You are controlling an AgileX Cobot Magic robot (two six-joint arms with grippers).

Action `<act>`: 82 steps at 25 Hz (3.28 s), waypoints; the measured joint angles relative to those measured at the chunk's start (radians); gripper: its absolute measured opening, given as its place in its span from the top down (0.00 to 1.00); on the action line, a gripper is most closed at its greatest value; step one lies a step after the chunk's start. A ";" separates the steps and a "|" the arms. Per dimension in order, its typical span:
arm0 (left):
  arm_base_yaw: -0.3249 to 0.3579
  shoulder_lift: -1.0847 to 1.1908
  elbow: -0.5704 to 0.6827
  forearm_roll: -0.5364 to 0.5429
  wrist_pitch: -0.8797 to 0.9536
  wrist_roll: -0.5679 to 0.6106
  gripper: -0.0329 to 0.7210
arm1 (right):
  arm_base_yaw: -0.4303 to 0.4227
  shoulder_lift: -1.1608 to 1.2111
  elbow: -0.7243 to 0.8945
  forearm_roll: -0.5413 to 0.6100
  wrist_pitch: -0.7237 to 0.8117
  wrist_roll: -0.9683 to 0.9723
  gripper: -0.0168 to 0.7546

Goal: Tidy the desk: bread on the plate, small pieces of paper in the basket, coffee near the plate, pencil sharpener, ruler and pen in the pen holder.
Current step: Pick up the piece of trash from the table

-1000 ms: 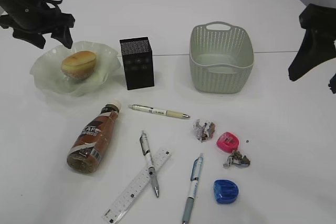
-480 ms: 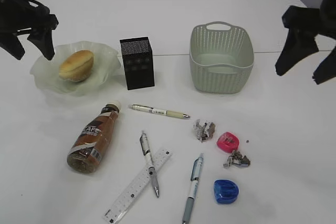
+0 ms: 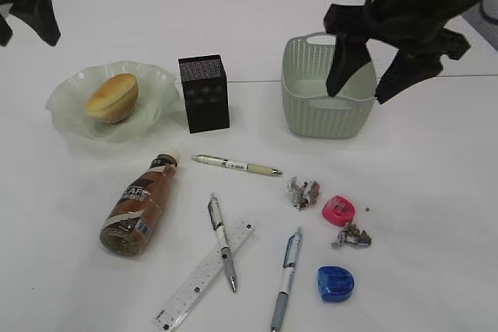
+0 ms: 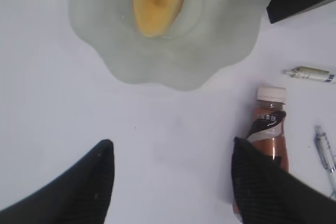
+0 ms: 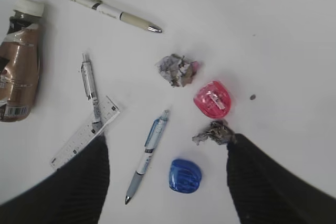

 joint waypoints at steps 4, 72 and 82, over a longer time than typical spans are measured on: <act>0.000 -0.078 0.000 -0.015 0.004 0.000 0.29 | 0.022 0.082 -0.044 -0.001 0.000 0.000 0.31; 0.000 -0.171 0.000 -0.031 0.019 -0.003 0.29 | 0.142 0.533 -0.224 -0.149 -0.018 -0.022 0.31; 0.000 -0.171 0.000 -0.031 0.019 -0.003 0.29 | 0.142 0.533 -0.224 -0.133 -0.018 -0.022 0.31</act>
